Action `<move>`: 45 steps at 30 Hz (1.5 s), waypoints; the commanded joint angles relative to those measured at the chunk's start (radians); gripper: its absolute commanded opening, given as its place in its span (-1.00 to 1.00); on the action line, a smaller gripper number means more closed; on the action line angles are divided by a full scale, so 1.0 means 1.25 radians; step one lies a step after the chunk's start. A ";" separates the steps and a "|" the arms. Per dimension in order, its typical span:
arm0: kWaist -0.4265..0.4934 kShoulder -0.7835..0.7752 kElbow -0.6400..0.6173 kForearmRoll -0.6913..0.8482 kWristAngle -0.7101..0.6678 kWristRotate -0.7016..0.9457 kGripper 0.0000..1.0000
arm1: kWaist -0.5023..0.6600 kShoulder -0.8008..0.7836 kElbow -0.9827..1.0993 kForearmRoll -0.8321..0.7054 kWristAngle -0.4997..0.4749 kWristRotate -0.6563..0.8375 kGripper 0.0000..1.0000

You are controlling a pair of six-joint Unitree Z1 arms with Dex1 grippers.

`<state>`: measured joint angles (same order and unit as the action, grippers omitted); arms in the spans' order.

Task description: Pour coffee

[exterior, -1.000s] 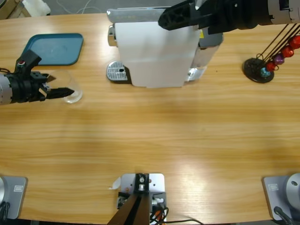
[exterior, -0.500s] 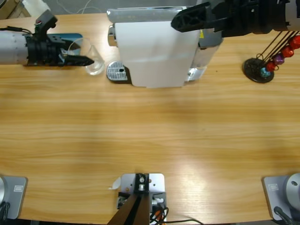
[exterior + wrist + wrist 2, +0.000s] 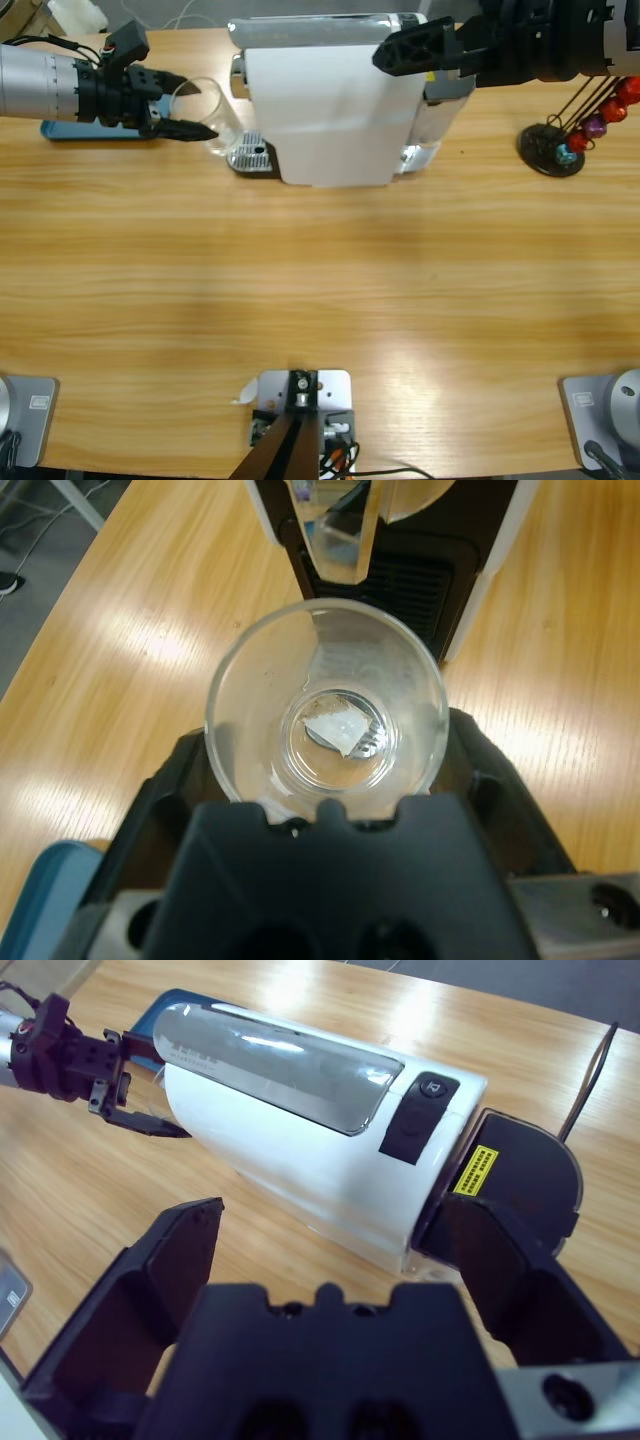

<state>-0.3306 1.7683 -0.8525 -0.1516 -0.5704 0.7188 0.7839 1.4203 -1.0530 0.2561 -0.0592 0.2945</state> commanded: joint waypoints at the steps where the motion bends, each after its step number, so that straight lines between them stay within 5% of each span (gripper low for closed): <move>1: 0.006 0.077 -0.036 0.016 -0.026 0.032 -1.00 | -0.007 0.008 0.038 -0.020 -0.001 0.007 1.00; 45: -0.062 0.163 -0.086 0.016 -0.025 0.021 -1.00 | -0.035 -0.061 0.062 -0.037 0.006 -0.011 1.00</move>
<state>-0.3926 1.9036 -0.9426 -0.1470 -0.6095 0.7476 0.7622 1.3697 -1.0172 0.2016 -0.0592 0.2895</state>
